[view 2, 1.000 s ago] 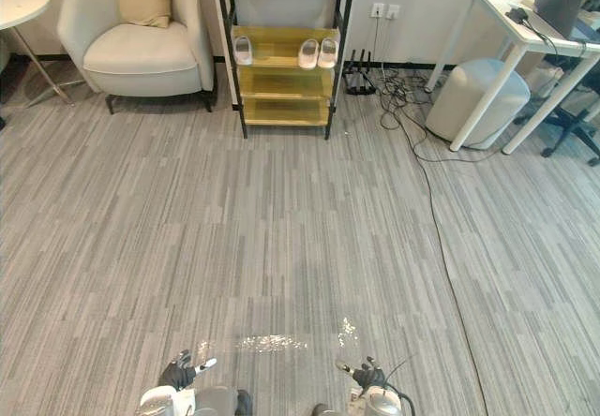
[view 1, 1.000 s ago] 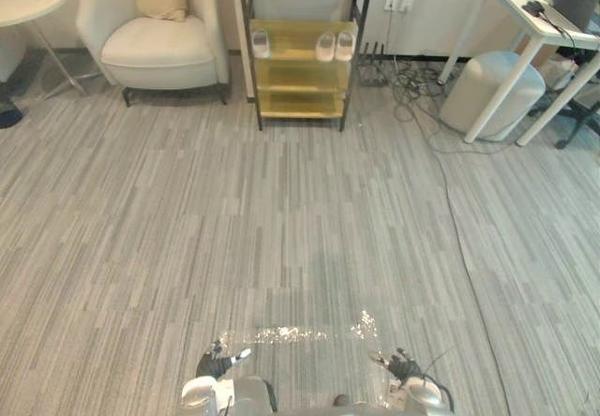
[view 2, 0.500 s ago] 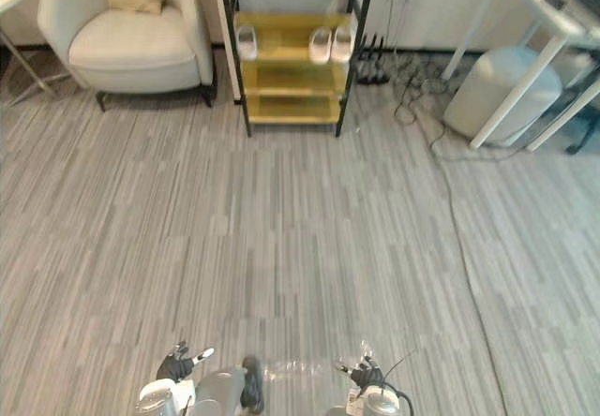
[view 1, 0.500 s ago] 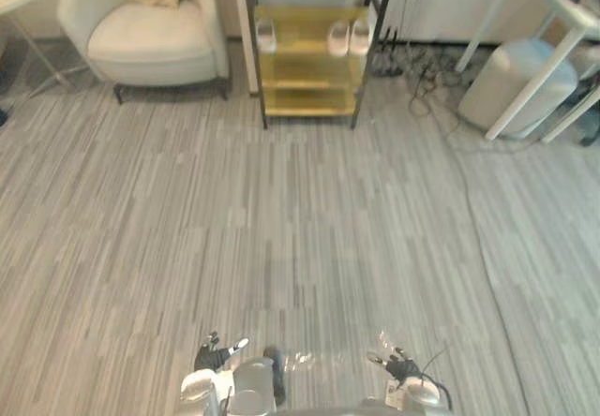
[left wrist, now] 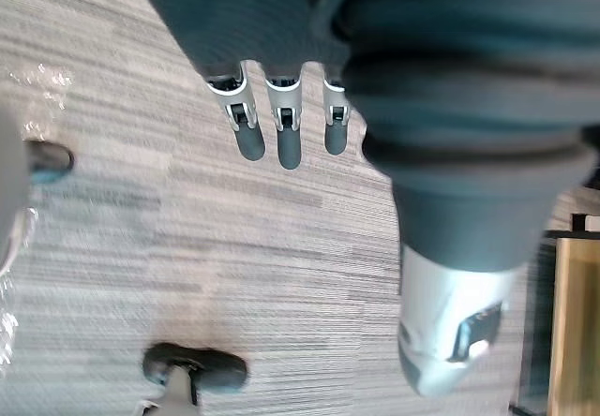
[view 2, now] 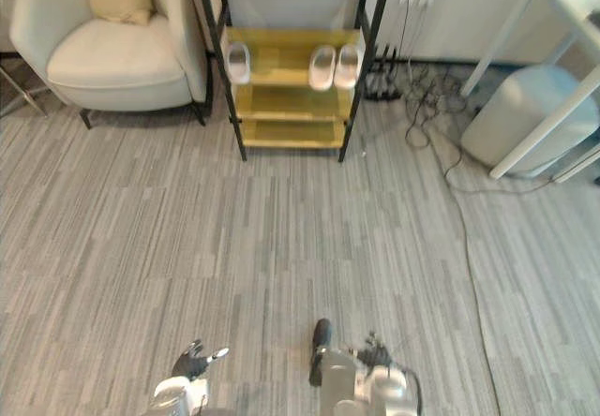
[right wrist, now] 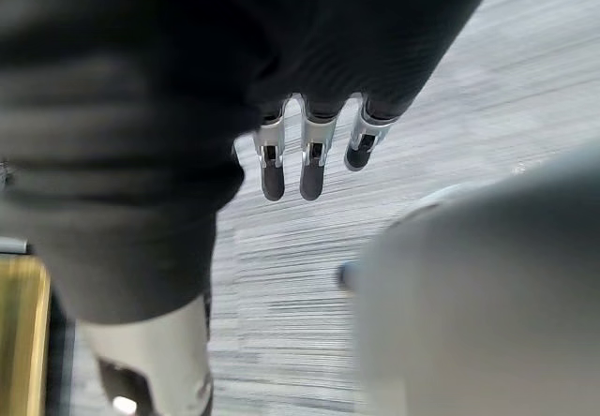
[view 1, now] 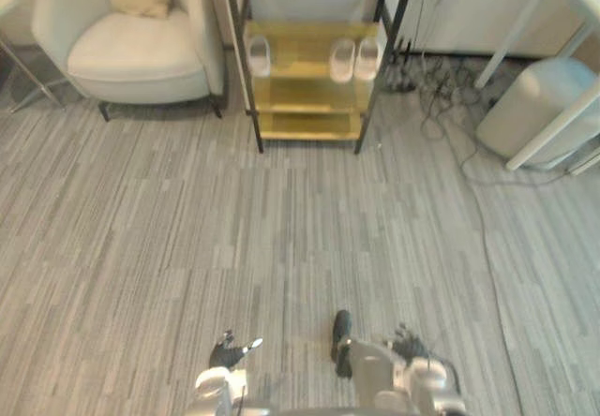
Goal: Organize the slippers on the shoe rack
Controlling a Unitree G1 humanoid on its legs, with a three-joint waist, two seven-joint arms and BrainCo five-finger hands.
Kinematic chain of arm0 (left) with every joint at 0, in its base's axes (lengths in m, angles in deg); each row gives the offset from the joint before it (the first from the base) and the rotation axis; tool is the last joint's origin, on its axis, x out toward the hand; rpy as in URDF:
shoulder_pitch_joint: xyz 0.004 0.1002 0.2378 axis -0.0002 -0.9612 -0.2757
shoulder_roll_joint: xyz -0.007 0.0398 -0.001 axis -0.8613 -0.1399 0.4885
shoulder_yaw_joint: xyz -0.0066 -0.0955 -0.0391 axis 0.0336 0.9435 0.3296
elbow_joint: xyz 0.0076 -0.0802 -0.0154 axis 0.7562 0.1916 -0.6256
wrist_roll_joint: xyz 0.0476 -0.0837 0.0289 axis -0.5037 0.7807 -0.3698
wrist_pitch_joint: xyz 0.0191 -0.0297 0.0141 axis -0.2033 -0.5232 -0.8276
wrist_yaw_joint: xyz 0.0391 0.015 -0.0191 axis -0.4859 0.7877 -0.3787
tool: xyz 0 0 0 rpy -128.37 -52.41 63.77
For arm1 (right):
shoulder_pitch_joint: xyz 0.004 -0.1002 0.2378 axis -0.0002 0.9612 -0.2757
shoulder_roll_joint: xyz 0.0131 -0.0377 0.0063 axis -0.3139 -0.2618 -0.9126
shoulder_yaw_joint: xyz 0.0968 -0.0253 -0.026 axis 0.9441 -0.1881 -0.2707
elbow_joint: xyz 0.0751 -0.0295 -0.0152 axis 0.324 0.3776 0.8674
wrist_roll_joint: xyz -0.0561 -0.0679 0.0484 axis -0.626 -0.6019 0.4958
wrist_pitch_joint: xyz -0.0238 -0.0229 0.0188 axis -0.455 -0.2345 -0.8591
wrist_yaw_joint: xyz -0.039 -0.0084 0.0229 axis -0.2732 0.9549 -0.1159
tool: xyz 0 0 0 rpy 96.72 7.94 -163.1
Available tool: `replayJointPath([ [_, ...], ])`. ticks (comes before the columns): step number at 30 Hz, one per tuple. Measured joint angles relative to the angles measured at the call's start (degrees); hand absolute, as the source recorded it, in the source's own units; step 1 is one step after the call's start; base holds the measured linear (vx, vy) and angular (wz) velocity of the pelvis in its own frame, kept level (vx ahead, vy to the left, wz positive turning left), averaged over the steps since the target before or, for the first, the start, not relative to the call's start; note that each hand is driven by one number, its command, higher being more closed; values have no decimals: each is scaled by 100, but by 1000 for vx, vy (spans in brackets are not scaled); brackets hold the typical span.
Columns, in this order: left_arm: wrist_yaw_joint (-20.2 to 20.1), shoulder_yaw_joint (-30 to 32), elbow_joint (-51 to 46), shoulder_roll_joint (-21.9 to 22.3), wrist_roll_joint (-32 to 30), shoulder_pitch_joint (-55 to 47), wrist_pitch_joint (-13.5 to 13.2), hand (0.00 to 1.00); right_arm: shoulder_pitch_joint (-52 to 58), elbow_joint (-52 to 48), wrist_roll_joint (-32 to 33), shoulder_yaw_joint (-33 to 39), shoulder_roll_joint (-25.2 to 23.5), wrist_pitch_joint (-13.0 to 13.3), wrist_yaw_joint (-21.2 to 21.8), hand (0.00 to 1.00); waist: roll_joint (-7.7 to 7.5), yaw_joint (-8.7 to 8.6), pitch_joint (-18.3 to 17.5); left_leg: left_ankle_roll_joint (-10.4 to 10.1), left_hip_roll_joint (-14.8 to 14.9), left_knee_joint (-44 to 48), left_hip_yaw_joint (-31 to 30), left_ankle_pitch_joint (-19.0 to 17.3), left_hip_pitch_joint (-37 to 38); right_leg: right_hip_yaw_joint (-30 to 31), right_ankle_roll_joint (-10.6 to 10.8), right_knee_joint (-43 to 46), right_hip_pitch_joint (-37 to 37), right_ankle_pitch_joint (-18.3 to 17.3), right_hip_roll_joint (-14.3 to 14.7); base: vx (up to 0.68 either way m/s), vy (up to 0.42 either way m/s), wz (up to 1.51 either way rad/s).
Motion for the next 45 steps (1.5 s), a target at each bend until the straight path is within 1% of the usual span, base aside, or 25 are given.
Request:
replayJointPath([
  [1,0,1,-40,7,-7,32,-2,0,80,-35,9,-60,-100,-12,-20,0,51,31,67,8,382,1632,4,666,-601,-70,-48,-408,669,-164,155,309,-106,27],
  [3,-3,14,-115,-14,-10,62,-13,0,69,-34,21,-99,-109,-13,-78,0,43,97,111,43,579,2796,197,336,-1096,-60,-133,-652,1173,-345,231,516,-115,12],
  [5,-2,19,-259,-64,-10,62,-17,0,20,-28,43,-104,-158,-4,-152,0,-44,171,148,120,489,3149,431,-21,-1731,-18,-76,-891,1649,-506,214,522,-36,-1],
  [7,-5,171,-418,-78,-10,78,-18,0,-67,3,49,-116,-183,-23,-172,0,-96,242,193,257,38,2184,565,-355,-2422,32,69,-1003,2015,-661,54,418,68,-13],
  [9,1,226,-479,-95,-11,81,-21,0,-145,6,46,-85,-197,-22,-173,0,-198,290,242,283,-540,364,594,-146,-2629,76,280,-1026,2177,-770,-215,436,175,-20],
  [10,3,234,-478,-95,-9,73,-23,0,-169,14,42,-31,-183,-22,-173,0,-200,349,261,327,-861,-1058,470,699,-2616,157,467,-1087,2348,-901,-353,570,290,-47],
  [11,5,222,-461,-57,-7,-36,-20,0,-132,21,40,-38,-159,-19,-180,0,-57,509,165,198,-934,-1914,334,1549,-2446,317,636,-1213,2513,-1007,-291,498,259,-47],
  [12,4,221,-439,-55,-7,-51,-19,0,-142,33,40,-38,-141,-20,-184,0,-72,537,157,457,-972,-1923,344,1672,-2401,371,715,-1244,2591,-1056,-314,621,283,-17],
  [13,17,273,-397,-175,-7,28,-16,0,-187,53,37,-83,-269,-16,-177,0,-339,521,183,675,-1224,-1815,360,1474,-2413,380,659,-1303,2692,-1072,-528,406,169,17],
  [16,4,425,-363,-222,10,79,-6,0,-266,44,28,-102,-403,-22,-172,0,-511,561,209,955,-1333,-1016,405,909,-2448,477,852,-1268,2991,-797,-691,449,180,19],
  [18,2,434,-334,-215,-1,19,-6,0,-300,39,-5,-222,-420,29,-139,0,-476,582,193,939,-1221,-723,551,341,-2083,661,1081,-131,2796,-810,-787,398,215,-32],
  [20,2,203,-161,-350,-10,30,23,0,-200,65,-9,-236,-434,27,-99,0,-519,531,195,793,-1244,-964,601,-67,-1354,513,1311,2742,1684,-780,-1225,387,214,-30],
  [23,5,107,-137,-400,-12,-54,27,0,30,75,-16,-267,-421,24,-84,0,-556,504,170,830,-1259,-1458,691,-73,-632,-194,874,3222,1147,-1207,-1401,323,88,-4],
  [26,5,100,-138,-372,-12,-65,28,0,46,119,-15,-263,-385,24,-76,0,-505,381,177,805,-1182,-1830,668,-83,-208,-456,713,1813,493,-1338,-997,370,-11,3],
  [29,5,94,-122,-303,-18,-47,28,0,-85,196,-9,-236,-321,27,-65,0,-430,244,216,755,-1113,-2063,632,-89,44,73,643,-536,58,-333,-419,402,-112,17],
  [30,4,93,-115,-301,-55,-54,27,0,-82,177,-5,-215,-301,32,-65,0,-478,221,207,503,-1149,-2082,617,-202,226,273,680,-946,35,123,-362,507,-216,42],
  [32,3,109,-48,-323,-79,-137,13,0,20,187,-8,-212,-279,32,-53,0,-529,205,93,226,-1183,-2080,404,-499,606,552,260,-731,81,991,-407,473,-244,57],
  [33,9,125,50,-250,-110,-111,15,0,-12,192,-12,-210,-166,31,-38,0,-274,202,-22,167,-920,-2017,252,-556,618,391,226,-471,61,710,-254,515,-289,61],
  [35,4,108,131,-74,-173,-127,14,0,-13,219,-13,-81,-152,31,-33,0,-41,211,-124,121,-457,-930,-13,-532,140,31,38,-633,367,390,45,607,-356,56],
  [36,-3,112,126,-73,-187,-121,16,0,-7,228,-11,-61,-148,28,-35,0,-24,213,-124,115,-405,-743,-27,-527,70,-12,16,-662,427,371,69,486,-281,42],
  [37,-10,115,116,-76,-226,-125,20,0,61,251,-7,-3,-174,12,-39,0,24,215,-106,-79,-110,391,-46,-330,-334,-116,-73,-805,788,238,224,350,-173,24],
  [39,-10,115,88,-120,-232,-116,15,0,91,230,-3,-46,-192,12,-50,0,11,238,-84,-4,180,1662,14,-122,-770,-120,-205,-946,1164,42,306,382,-171,14],
  [41,-7,119,25,-112,-238,-111,11,0,80,228,-1,11,-127,12,-112,0,-31,238,-56,10,265,2332,365,-422,-1338,-6,-190,-1151,1643,-90,323,356,-46,-9],
  [43,-6,158,-30,-109,-239,-123,10,0,74,228,0,13,-117,11,-120,0,-11,260,-64,54,176,2005,421,-567,-1535,73,-149,-1176,1722,-131,289,256,83,-34],
  [45,0,163,-34,-104,-283,-92,13,0,61,215,4,23,-181,11,-121,0,-26,274,-44,119,-325,53,206,-537,-1649,254,73,-1167,1849,-158,80,249,181,-47],
])
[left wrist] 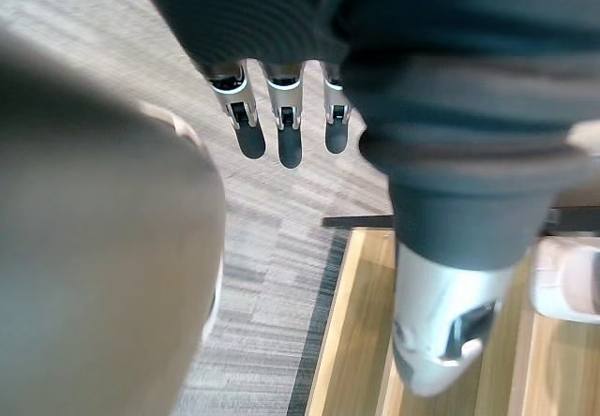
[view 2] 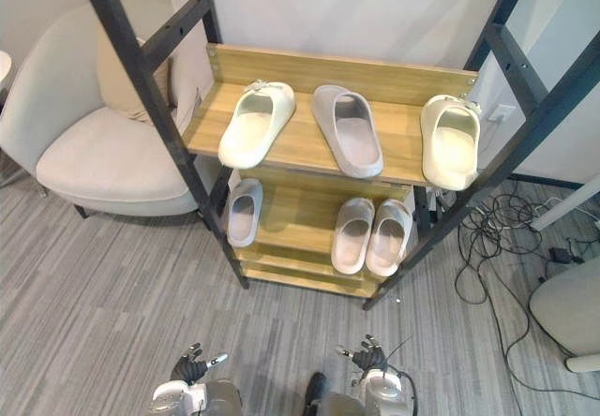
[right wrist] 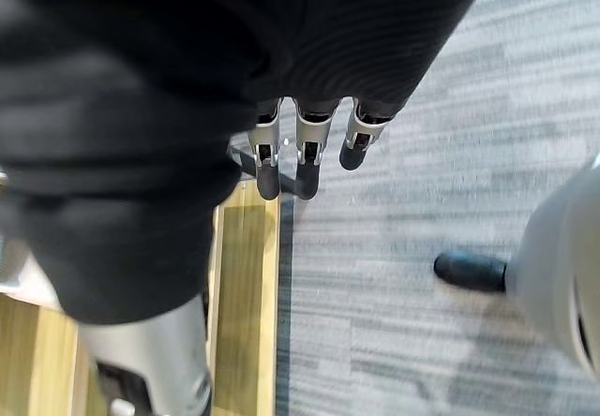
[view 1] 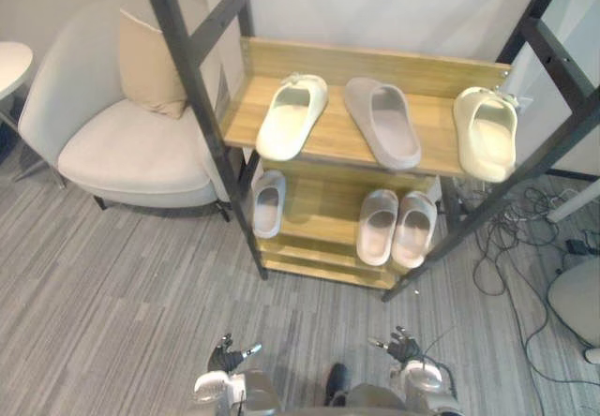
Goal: Organize the slippers on the shoe rack
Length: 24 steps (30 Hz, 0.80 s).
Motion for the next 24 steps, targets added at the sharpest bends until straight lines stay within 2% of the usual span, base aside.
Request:
replayJointPath([
  [1,0,-1,5,3,-1,2,1,0,7,-1,0,1,0,-1,-1,0,5,0,-2,12,-81,-320,-83,82,-18,26,47,-2,11,-17,-27,172,167,-29],
  [2,3,3,9,6,4,-3,-2,0,59,15,0,15,7,-15,-2,0,0,26,-6,-38,-293,-808,-328,702,47,162,154,31,15,-70,-114,170,163,-29],
  [3,8,2,13,-22,6,-15,0,0,142,7,3,-16,-40,-33,-10,0,-70,55,-77,112,-535,-1174,-269,826,281,295,291,-27,36,-70,-235,219,184,-23],
  [6,7,-3,75,-132,5,27,3,0,150,16,-2,-4,-82,-41,8,0,-278,33,-77,247,-755,-1191,-61,796,443,383,443,-229,228,-26,-471,237,152,-17],
  [9,5,-6,206,-192,16,22,3,0,176,18,-6,11,-154,-39,11,0,-337,21,-122,295,-901,-1505,5,768,871,422,444,-293,445,-26,-568,186,130,-17],
  [12,-5,-45,293,-208,-7,32,2,0,181,73,-13,-5,-259,-37,18,0,-396,20,-230,296,-926,-1725,93,768,952,494,443,-373,412,-22,-571,126,42,-15],
  [20,-4,-162,476,-213,-50,85,-2,0,240,83,-13,-60,-194,-33,9,0,-340,-2,-281,285,-839,-2069,466,774,1254,905,446,-393,318,14,-451,17,-10,-33],
  [22,-1,-160,518,-205,-47,84,-3,0,249,-97,-14,-253,-106,-28,-6,0,-293,-13,-308,281,-799,-2131,639,779,1271,1043,421,-586,273,267,-380,-46,-5,-56],
  [24,2,-160,524,-197,-47,82,-1,0,374,-478,-16,-327,-49,-34,-19,0,-291,-30,-311,284,-807,-2131,639,781,1271,1029,422,-678,268,369,-373,-77,-8,-35],
])
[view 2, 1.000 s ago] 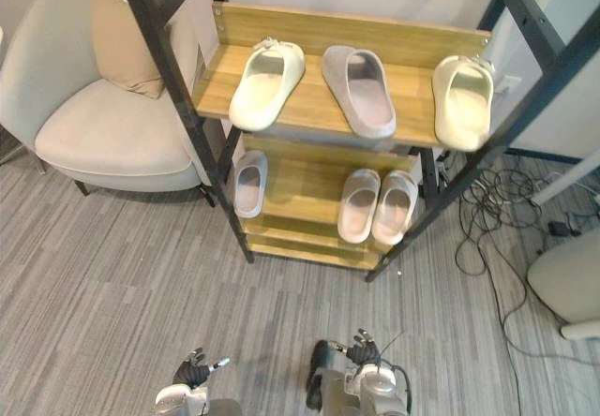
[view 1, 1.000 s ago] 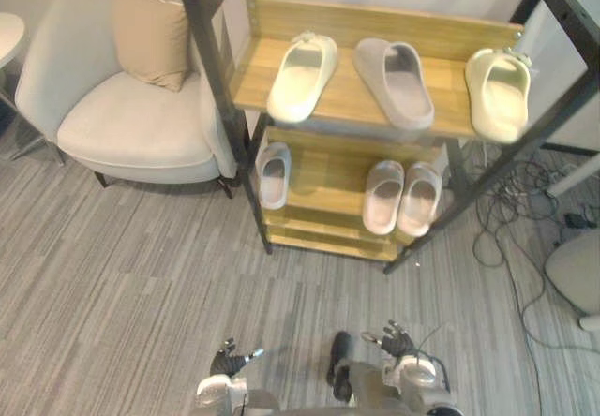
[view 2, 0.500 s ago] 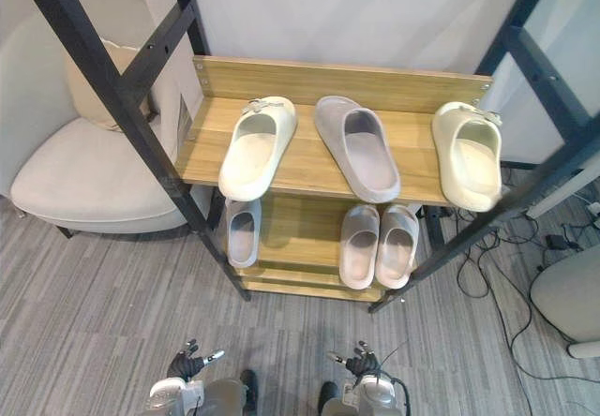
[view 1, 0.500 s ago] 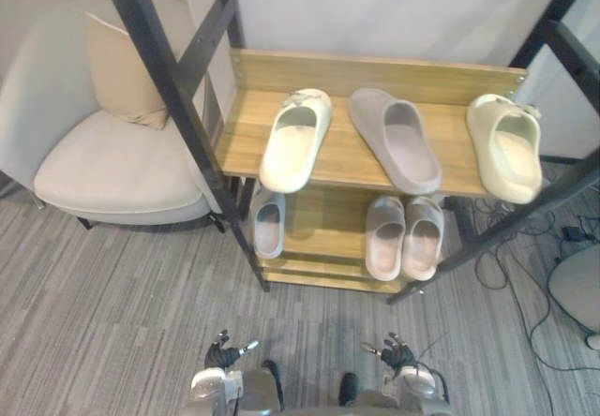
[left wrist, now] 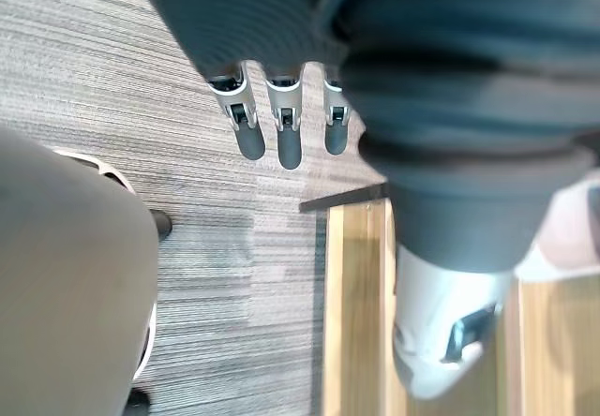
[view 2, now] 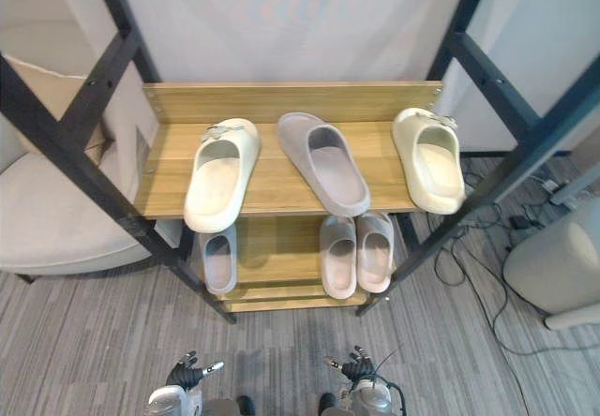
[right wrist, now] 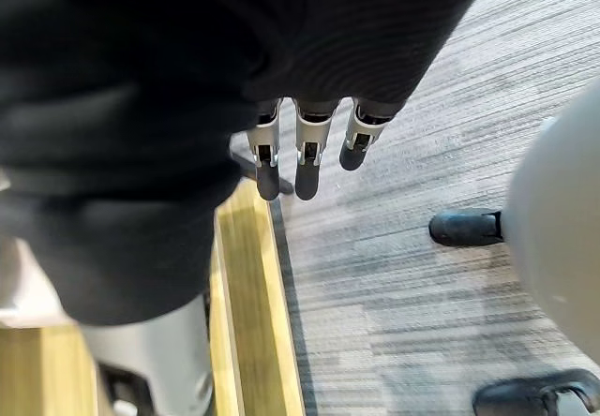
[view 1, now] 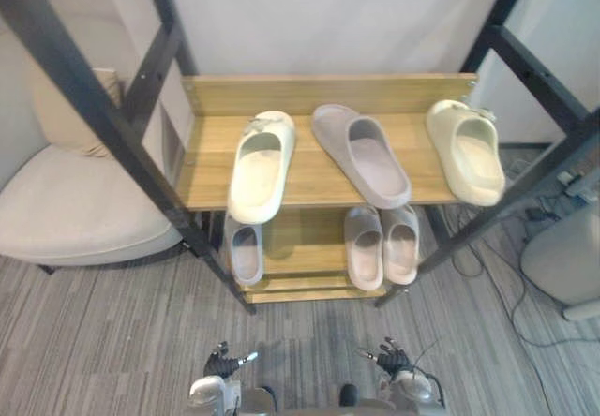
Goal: Organize the slippers on the shoe rack
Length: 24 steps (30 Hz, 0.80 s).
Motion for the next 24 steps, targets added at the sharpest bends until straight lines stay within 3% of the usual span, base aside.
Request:
replayJointPath([
  [6,52,-9,-46,-25,-2,-61,-1,0,694,-2232,-242,-101,103,71,-73,0,-101,-35,-92,68,-125,-129,14,170,3,-52,48,-75,-80,88,-117,-115,11,-5],
  [13,125,-35,-183,-46,-18,-200,-16,0,1128,-4441,-717,128,111,242,-112,0,-167,-81,-169,-23,-172,-464,34,347,89,2,94,-87,-203,120,-127,-90,-20,-6],
  [24,-23,-289,-251,-139,-139,-290,-40,0,406,-5724,-910,802,351,636,-462,0,-115,-131,-299,27,-189,-463,-43,366,39,5,122,-152,-236,194,-94,44,-17,-3],
])
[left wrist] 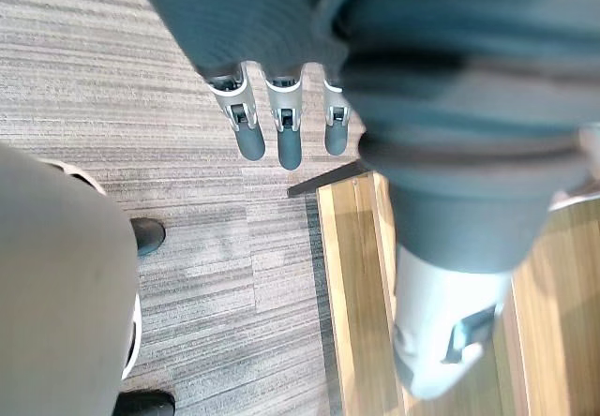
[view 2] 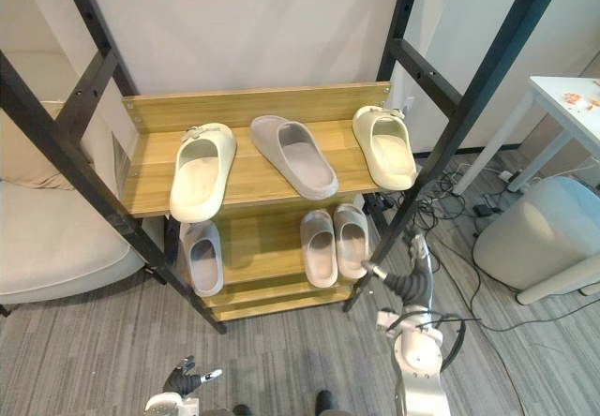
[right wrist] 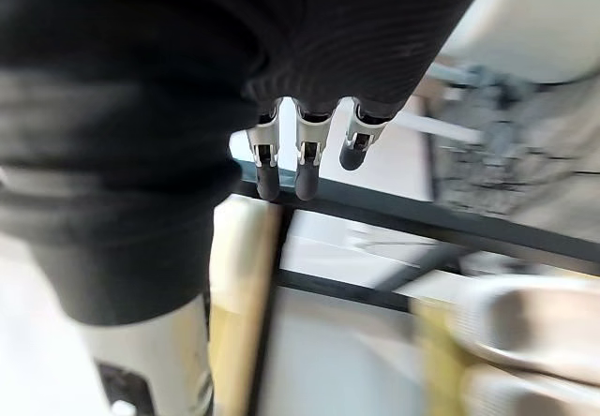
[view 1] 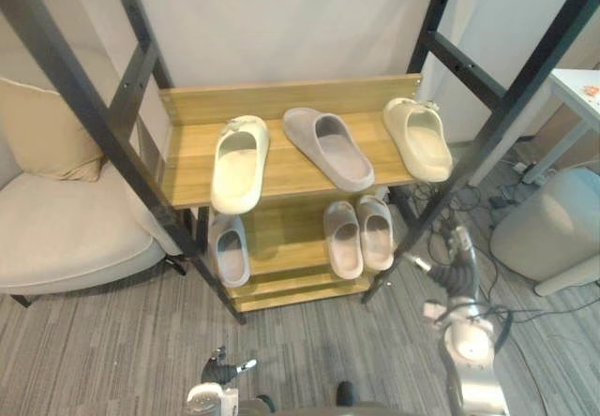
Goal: Organize the slippers on the shoe rack
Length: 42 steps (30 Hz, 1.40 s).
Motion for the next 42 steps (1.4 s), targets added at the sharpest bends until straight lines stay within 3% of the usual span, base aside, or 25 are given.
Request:
replayJointPath([
  [17,-111,10,-46,75,-91,-4,-118,0,-1710,-95,71,-38,852,175,-57,0,19,81,-12,68,-94,-143,-593,116,-84,-431,39,-2,73,-41,-62,6,-20,13],
  [24,-149,8,-62,49,-88,-9,-130,0,-2482,748,100,-284,1207,142,11,0,-53,123,-28,85,-139,-215,-631,159,-91,-478,42,-1,64,-39,-95,3,-3,3],
  [42,-257,-56,-277,-48,-77,-76,-141,0,-3752,2299,-2,-785,1518,-289,84,0,-219,202,41,149,-193,-327,-780,234,-194,-695,46,58,-25,-34,-133,6,-8,4],
])
